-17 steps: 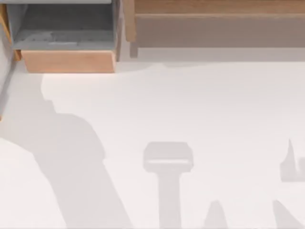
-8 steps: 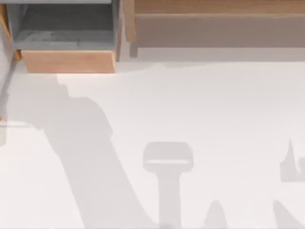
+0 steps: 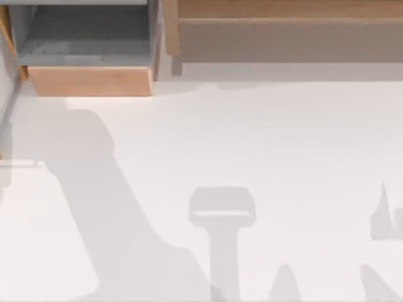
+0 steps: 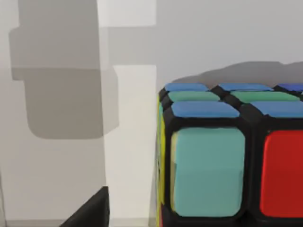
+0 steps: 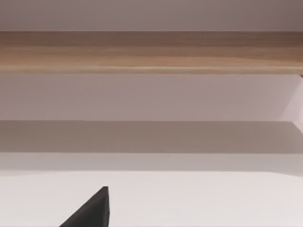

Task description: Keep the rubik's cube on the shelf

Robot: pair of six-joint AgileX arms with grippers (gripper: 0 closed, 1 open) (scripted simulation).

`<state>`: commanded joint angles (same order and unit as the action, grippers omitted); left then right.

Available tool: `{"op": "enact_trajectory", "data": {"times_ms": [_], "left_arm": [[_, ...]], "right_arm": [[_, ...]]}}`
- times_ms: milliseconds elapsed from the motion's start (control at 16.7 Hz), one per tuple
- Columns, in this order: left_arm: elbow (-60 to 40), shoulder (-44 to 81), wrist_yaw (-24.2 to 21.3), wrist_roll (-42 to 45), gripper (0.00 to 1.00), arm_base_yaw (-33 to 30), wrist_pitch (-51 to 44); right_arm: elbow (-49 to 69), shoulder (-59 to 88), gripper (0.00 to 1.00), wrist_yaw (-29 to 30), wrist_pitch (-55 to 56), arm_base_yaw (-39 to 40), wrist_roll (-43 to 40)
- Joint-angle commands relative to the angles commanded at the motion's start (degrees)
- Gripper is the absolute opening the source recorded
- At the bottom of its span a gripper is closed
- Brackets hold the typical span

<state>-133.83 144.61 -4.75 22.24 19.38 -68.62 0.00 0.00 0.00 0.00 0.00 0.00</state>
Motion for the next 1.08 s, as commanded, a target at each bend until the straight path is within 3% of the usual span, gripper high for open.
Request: {"op": "enact_trajectory", "data": {"times_ms": [60, 840, 1080], "left_arm": [[0.0, 0.0, 0.0, 0.0, 1.00, 0.0, 0.0], [0.0, 0.0, 0.0, 0.0, 0.02, 0.0, 0.0], [0.0, 0.0, 0.0, 0.0, 0.00, 0.0, 0.0]], "right_arm": [[0.0, 0.0, 1.00, 0.0, 0.0, 0.0, 0.0], [0.0, 0.0, 1.00, 0.0, 0.0, 0.0, 0.0], [0.0, 0.0, 1.00, 0.0, 0.0, 0.0, 0.0]]}}
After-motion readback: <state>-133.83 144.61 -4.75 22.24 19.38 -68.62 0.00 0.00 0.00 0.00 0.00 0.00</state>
